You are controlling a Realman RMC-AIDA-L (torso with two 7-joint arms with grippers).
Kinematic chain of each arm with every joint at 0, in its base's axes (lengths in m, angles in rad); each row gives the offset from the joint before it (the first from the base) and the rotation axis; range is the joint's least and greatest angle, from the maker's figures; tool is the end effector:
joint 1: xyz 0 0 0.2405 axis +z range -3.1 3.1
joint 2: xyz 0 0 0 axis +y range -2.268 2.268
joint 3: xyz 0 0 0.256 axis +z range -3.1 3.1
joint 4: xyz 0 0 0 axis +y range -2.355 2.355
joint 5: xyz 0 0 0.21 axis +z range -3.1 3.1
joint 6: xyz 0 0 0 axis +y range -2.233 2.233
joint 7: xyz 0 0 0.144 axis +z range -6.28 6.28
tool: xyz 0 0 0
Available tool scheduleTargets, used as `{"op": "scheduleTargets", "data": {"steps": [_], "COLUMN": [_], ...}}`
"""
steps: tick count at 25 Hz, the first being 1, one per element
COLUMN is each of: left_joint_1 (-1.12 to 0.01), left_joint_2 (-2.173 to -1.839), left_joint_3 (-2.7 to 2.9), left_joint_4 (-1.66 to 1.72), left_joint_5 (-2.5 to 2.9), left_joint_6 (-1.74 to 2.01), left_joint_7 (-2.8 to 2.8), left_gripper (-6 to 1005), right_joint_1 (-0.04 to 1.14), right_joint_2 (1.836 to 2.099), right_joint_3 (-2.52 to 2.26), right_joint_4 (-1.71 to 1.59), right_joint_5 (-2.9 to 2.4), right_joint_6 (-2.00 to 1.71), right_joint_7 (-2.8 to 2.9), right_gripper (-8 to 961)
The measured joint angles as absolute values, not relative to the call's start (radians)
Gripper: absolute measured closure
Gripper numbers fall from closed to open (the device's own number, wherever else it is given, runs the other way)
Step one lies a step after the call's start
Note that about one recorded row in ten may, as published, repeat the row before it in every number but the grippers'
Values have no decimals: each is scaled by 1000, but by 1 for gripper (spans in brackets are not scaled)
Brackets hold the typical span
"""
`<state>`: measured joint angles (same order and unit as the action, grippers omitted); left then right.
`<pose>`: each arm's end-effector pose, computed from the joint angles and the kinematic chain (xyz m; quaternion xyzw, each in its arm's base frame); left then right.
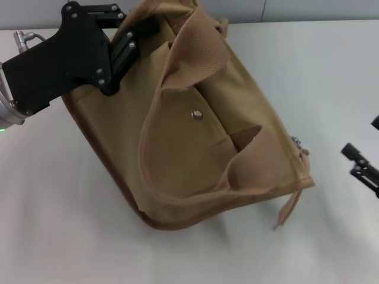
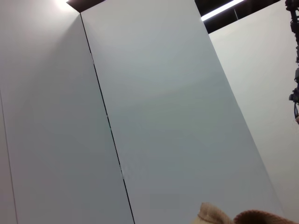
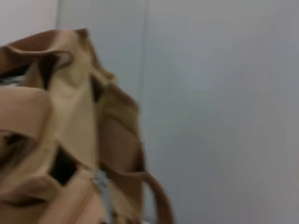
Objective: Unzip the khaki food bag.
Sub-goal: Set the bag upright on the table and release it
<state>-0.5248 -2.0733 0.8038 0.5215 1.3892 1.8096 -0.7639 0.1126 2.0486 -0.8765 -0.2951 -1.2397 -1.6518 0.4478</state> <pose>-0.2033 0.3192 0.0296 -0.8445 0.0866 -0.4757 0.2303 0.3450 0.2056 0.0073 -0.8318 0.0940 0.3433 0.4258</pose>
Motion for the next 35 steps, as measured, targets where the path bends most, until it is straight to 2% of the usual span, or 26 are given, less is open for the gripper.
{"op": "scheduleTargets", "data": {"steps": [4, 8, 13, 19, 24, 29, 35], "left_joint_1": [-522, -523, -522, -519, -515, -505, -489], "left_joint_2": [-2074, -2073, -2073, -2074, -2075, -2077, -2078], "left_joint_3": [803, 806, 807, 818, 819, 829, 880], "left_joint_4": [521, 520, 520, 520, 496, 453, 324], "left_joint_5": [1384, 1377, 1376, 1375, 1372, 1369, 1361], "left_joint_6": [1811, 1814, 1816, 1821, 1835, 1851, 1837], "left_joint_7": [-764, -768, -766, -765, -764, -738, -667], "left_gripper": [914, 913, 911, 910, 909, 908, 906], "right_joint_1": [155, 193, 227, 327, 340, 328, 348], "right_joint_2": [2074, 2079, 2087, 2088, 2091, 2087, 2090], "right_joint_3": [-883, -884, -875, -877, -870, -866, -854], "right_joint_4": [-318, -314, -302, -263, -266, -290, -356], "right_joint_5": [-1338, -1420, -1424, -1410, -1354, -1233, -1185], "right_joint_6": [-1625, -1584, -1565, -1530, -1512, -1541, -1521], "right_joint_7": [455, 483, 481, 481, 467, 471, 503], "right_gripper": [300, 226, 197, 248, 290, 519, 644]}}
